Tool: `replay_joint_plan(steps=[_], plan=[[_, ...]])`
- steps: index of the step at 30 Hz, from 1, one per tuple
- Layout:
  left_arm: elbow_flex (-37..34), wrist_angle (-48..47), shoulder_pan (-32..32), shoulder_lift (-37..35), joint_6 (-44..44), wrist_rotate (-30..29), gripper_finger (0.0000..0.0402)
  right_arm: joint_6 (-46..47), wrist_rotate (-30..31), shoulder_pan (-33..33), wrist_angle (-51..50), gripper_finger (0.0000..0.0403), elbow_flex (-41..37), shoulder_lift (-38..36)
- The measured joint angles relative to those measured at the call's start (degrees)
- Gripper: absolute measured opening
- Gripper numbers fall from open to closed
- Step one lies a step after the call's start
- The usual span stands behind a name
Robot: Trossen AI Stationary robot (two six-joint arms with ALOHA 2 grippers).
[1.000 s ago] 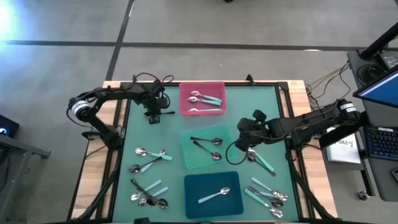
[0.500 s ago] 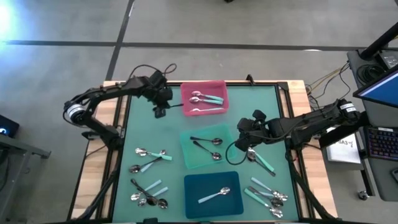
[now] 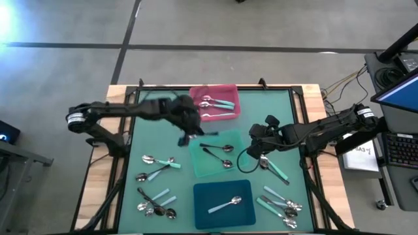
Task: Sort silverware by color (type)
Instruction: Put the black spoon into the green bin, then put the blue spoon into the blue bin
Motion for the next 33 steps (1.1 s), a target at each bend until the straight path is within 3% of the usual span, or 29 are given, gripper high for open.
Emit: replay_joint_plan(steps=[4, 8, 16, 25, 29, 33], plan=[[0.0, 6.6, -7.8, 1.7, 0.3, -4.6, 0.0000, 0.0, 0.0, 0.0, 0.0, 0.0079, 0.0, 0.0], [-0.2, 6.6, -10.5, 2.9, 0.4, -11.8, 0.0000, 0.0, -0.1, 0.0, 0.0, 0.0079, 0.0, 0.0], [-0.2, 9.0, -10.6, 7.6, -8.9, -11.8, 0.0023, 3.4, -0.7, 0.0, -0.1, 0.0080, 0.0, 0.0], [1.0, 8.4, -10.7, 10.8, -17.4, -12.2, 0.0073, 3.5, -9.0, 0.0, -0.3, 0.0079, 0.0, 0.0], [3.8, 5.2, -11.5, 10.7, -20.4, -9.9, 0.0074, 4.5, -17.1, 0.8, 0.0, 0.0080, 0.3, 0.0], [5.8, 1.9, -14.7, 9.7, -20.3, -8.7, 0.0068, 8.1, -18.3, 4.6, 0.0, 0.0080, 0.3, 0.0]])
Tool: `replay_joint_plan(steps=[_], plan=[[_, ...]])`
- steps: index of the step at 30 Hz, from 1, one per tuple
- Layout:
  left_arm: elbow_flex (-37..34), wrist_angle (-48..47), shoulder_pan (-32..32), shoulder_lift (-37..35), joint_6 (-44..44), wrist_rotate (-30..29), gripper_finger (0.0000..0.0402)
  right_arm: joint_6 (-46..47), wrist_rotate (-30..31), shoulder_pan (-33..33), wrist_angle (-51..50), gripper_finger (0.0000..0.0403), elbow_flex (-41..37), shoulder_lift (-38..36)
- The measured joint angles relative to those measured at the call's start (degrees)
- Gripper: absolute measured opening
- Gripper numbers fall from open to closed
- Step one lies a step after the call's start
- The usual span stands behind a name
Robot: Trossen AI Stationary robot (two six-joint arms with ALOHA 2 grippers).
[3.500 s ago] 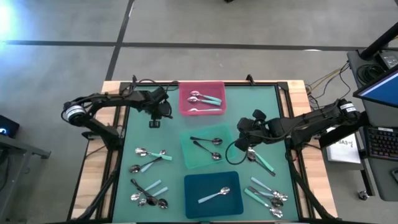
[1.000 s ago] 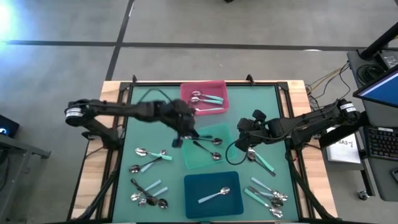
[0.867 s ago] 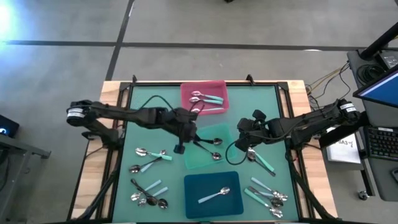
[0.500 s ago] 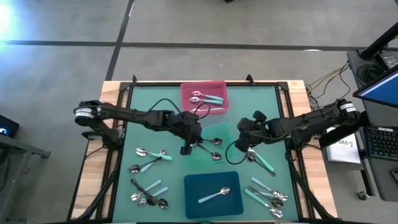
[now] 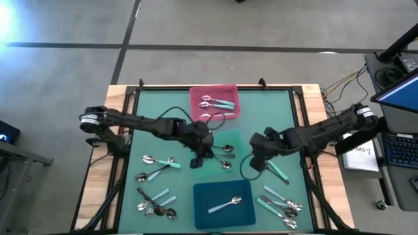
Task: Sort silverware by color (type)
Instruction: Put the blue spoon into the blue bin
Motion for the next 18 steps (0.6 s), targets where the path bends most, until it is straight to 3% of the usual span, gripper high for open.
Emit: replay_joint_plan(steps=[9, 18], plan=[[3.2, -14.0, -10.4, -0.6, -5.1, -1.7, 0.0063, 11.4, 0.0, 11.7, 0.0, 0.0080, 0.0, 0.0], [1.2, -20.5, -22.5, -0.6, -27.1, -3.1, 0.0063, 21.0, 2.0, 19.3, 0.0, 0.0080, 0.0, 0.0]])
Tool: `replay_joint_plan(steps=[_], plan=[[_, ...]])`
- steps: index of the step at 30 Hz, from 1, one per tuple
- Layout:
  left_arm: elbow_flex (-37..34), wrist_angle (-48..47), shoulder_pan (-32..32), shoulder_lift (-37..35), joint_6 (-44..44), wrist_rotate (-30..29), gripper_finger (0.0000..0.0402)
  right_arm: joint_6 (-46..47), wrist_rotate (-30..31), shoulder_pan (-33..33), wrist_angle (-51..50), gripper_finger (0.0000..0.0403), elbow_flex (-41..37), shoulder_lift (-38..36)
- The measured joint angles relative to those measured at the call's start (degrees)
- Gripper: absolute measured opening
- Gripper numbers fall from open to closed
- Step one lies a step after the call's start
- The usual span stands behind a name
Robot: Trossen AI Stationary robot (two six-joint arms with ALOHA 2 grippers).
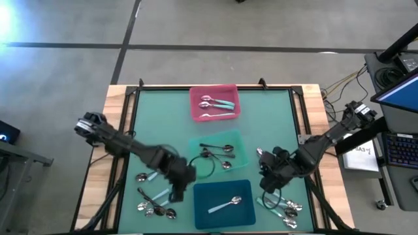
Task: Sort silverware by color (type)
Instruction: Put the blue spoon into the blue bin
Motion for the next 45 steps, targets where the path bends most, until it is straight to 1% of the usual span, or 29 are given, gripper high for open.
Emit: replay_joint_plan(steps=[2, 4, 6, 8, 11, 14, 16, 21, 25, 27, 31, 33, 37, 38, 45], plan=[[-0.1, -1.6, -3.0, 0.0, -4.7, -0.7, 0.0063, -0.1, 0.0, 0.9, 0.0, 0.0080, 0.0, 0.0], [-0.1, -2.7, -5.9, 0.0, -8.7, -2.8, 0.0063, -1.2, -0.3, 1.4, 0.0, 0.0080, 0.0, 0.0], [-0.2, -3.5, -8.3, 0.0, -11.6, -4.0, 0.0063, -2.9, -1.9, 1.4, 0.0, 0.0080, 0.0, 0.0], [-0.6, -4.2, -10.3, 0.0, -13.0, -3.5, 0.0063, -4.7, -3.5, 1.4, 0.2, 0.0080, 0.0, 0.0], [-0.7, -4.0, -12.1, 0.0, -16.8, -3.2, 0.0063, -6.1, -5.5, 1.3, 0.4, 0.0080, 0.0, 0.0], [-0.7, -4.1, -12.6, 0.0, -25.8, -3.1, 0.0063, -3.9, -7.2, 1.3, 0.4, 0.0080, 0.0, 0.0], [-0.8, -4.1, -12.9, 0.0, -28.9, -2.9, 0.0063, -1.8, -8.4, 1.9, 0.5, 0.0080, 0.0, 0.0], [-0.8, -3.9, -15.4, 0.0, -30.9, -3.6, 0.0063, 1.7, -9.6, 5.9, 1.6, 0.0080, -0.1, 0.6], [-0.7, -3.9, -17.4, 0.0, -33.7, -7.4, 0.0063, 2.6, -9.9, 10.0, 2.6, 0.0080, -0.1, 3.0], [-0.7, -3.8, -18.1, 0.0, -36.0, -9.2, 0.0063, 2.9, -11.7, 11.7, 2.7, 0.0080, -0.1, 4.6], [-0.6, -3.1, -19.3, 0.0, -40.2, -10.1, 0.0063, 2.6, -17.2, 13.8, 2.8, 0.0080, 0.2, 8.6], [-0.6, -2.6, -19.7, 0.0, -41.4, -11.4, 0.0063, 1.9, -18.5, 14.1, 2.2, 0.0080, 1.0, 10.3], [-0.6, -1.6, -20.0, 0.0, -42.6, -12.7, 0.0063, 3.5, -15.0, 14.1, -6.3, 0.0078, 2.8, 12.7], [-0.6, -1.6, -20.0, 0.0, -43.2, -13.2, 0.0063, 2.9, -14.9, 13.9, -7.4, 0.0076, 2.9, 13.1], [-0.6, -0.6, -21.0, 0.0, -44.4, -14.7, 0.0063, 3.3, -15.5, 14.0, -4.7, 0.0045, 3.0, 13.1]])
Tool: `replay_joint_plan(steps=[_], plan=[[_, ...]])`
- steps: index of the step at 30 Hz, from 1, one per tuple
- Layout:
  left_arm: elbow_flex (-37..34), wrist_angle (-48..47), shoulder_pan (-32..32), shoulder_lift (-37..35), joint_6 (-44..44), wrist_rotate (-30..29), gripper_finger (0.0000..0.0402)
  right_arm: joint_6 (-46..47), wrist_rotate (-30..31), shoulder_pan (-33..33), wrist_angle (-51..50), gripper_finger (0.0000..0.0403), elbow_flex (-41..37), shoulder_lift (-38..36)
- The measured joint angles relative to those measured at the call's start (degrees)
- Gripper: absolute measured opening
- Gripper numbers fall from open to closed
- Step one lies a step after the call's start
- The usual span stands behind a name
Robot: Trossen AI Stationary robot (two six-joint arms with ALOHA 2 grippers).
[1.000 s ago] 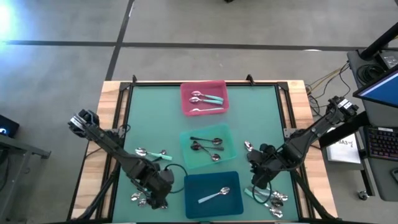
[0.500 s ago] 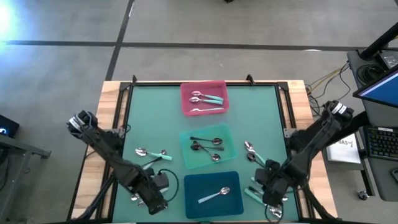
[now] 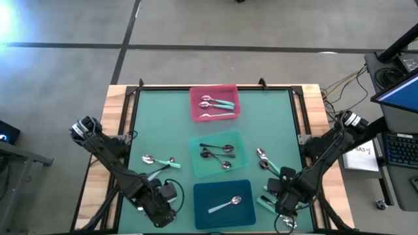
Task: Sort silverware by color (type)
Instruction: Put the blue spoon into the blue bin
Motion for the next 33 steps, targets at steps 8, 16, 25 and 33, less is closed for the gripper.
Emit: replay_joint_plan(steps=[8, 16, 25, 33], plan=[[0.0, 0.2, -1.1, 0.0, 0.3, -1.0, 0.0063, 1.2, 0.0, 0.0, 2.6, 0.0090, 0.0, 0.8], [0.0, 0.0, -2.7, 0.0, 3.0, -2.3, 0.0063, 4.7, 0.4, -0.5, 2.1, 0.0136, 0.0, 8.8], [-0.1, -0.1, -3.0, 0.0, 4.0, -2.5, 0.0063, 5.1, 0.4, -0.5, 1.9, 0.0125, 0.6, 13.5], [-0.1, -0.2, -3.0, 0.0, 4.5, -3.9, 0.0063, 3.0, 0.6, -0.5, 1.9, 0.0101, 0.7, 14.5]])
